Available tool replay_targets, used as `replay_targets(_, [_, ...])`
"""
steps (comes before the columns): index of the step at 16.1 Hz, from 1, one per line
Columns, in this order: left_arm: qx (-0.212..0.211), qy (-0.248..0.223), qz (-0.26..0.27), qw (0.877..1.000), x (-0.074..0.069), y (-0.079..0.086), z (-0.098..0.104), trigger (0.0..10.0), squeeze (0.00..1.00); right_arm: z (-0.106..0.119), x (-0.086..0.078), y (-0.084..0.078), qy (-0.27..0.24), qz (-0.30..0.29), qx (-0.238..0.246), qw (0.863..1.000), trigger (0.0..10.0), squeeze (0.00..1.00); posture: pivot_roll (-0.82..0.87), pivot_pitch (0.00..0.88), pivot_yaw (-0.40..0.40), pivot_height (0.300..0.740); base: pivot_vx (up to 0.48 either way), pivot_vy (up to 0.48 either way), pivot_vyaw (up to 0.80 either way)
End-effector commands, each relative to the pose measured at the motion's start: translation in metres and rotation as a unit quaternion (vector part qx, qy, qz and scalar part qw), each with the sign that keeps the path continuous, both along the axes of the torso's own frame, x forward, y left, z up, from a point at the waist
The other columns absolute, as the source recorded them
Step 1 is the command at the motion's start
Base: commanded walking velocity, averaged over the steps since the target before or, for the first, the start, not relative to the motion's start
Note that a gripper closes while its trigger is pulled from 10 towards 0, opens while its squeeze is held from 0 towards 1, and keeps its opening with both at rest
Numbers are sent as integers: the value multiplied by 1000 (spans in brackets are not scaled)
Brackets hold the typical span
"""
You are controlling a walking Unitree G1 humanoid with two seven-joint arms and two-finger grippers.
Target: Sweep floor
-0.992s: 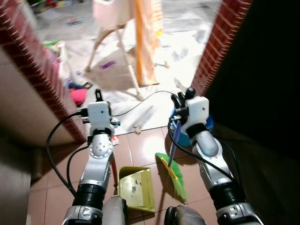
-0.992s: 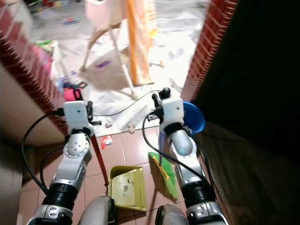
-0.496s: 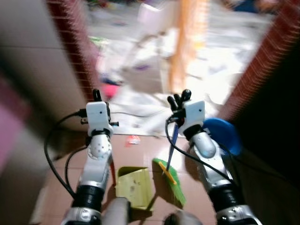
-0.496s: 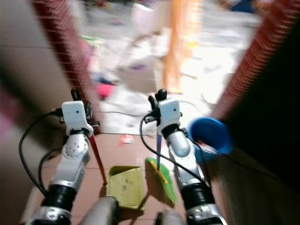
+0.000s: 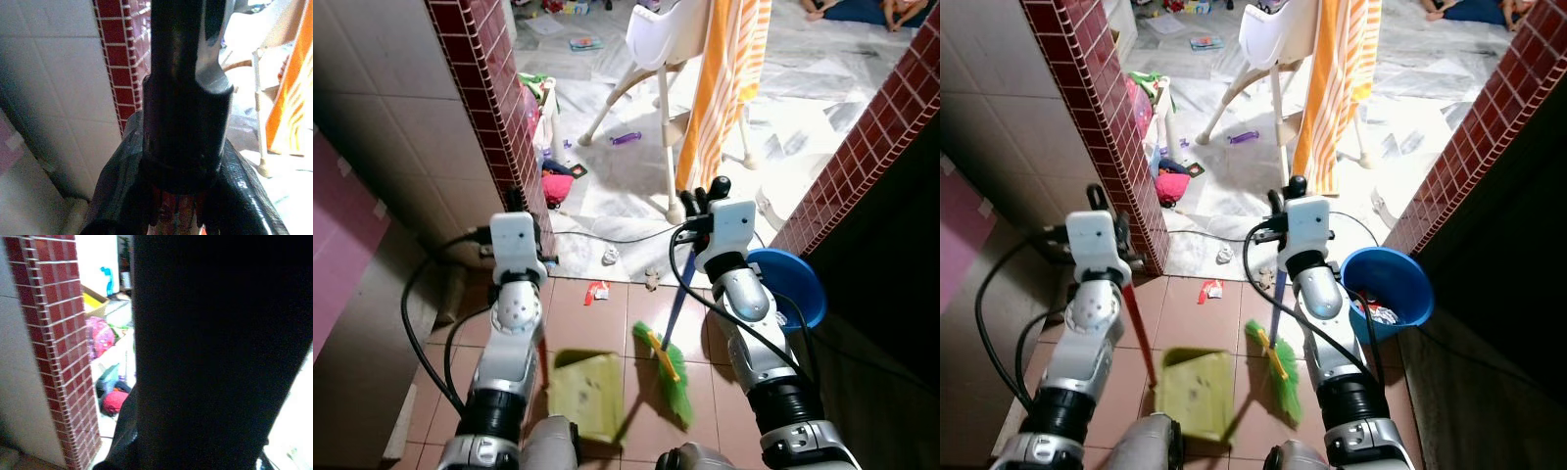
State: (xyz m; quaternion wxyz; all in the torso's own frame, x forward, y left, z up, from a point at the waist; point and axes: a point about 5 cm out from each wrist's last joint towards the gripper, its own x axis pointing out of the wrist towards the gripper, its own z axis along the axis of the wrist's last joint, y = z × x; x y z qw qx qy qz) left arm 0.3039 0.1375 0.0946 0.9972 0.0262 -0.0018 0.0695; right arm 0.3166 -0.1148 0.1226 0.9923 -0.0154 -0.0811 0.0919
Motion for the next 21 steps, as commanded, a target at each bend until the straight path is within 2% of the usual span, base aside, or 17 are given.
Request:
replay_targets(1, [12, -22, -7, 1000, -1, 5, 9, 10000, 0, -1, 2, -6, 10, -23, 11, 1000, 10000, 0, -28, 4, 3, 740, 0, 0, 0])
replay_targets(3, [14, -24, -8, 1000, -1, 9, 10, 10000, 0, -2, 1, -8, 14, -33, 20, 999, 10000, 0, -23, 7, 11, 740, 0, 0, 0])
replay_targets(6, [-2, -34, -10, 999, 4, 5, 18, 10000, 0, -5, -1, -13, 20, -47, 28, 998, 10000, 0, -18, 22, 6, 740, 0, 0, 0])
replay_targets(9, [7, -45, -4, 999, 4, 4, 24, 10000, 0, -4, -1, -14, 22, -49, 30, 998, 10000, 0, -23, 43, 5, 740, 0, 0, 0])
replay_targets(12, [13, -62, 35, 997, 12, 27, 39, 10000, 0, -7, -1, -14, 34, -56, 28, 997, 10000, 0, -16, 63, -8, 740, 0, 0, 0])
replay_targets(14, [14, -61, 36, 997, 15, 31, 40, 10000, 0, -6, -1, -13, 36, -58, 21, 997, 10000, 0, -24, 70, -13, 740, 0, 0, 0])
replay_targets(16, [10, -58, 33, 998, 14, 28, 38, 10000, 0, -5, 0, -14, 40, -69, 20, 997, 10000, 0, -33, 79, -9, 740, 0, 0, 0])
replay_targets(21, [-13, -34, -21, 999, 8, 9, 26, 10000, 0, -3, 3, -26, 43, -119, 18, 992, 10000, 0, -36, 102, 10, 740, 0, 0, 0])
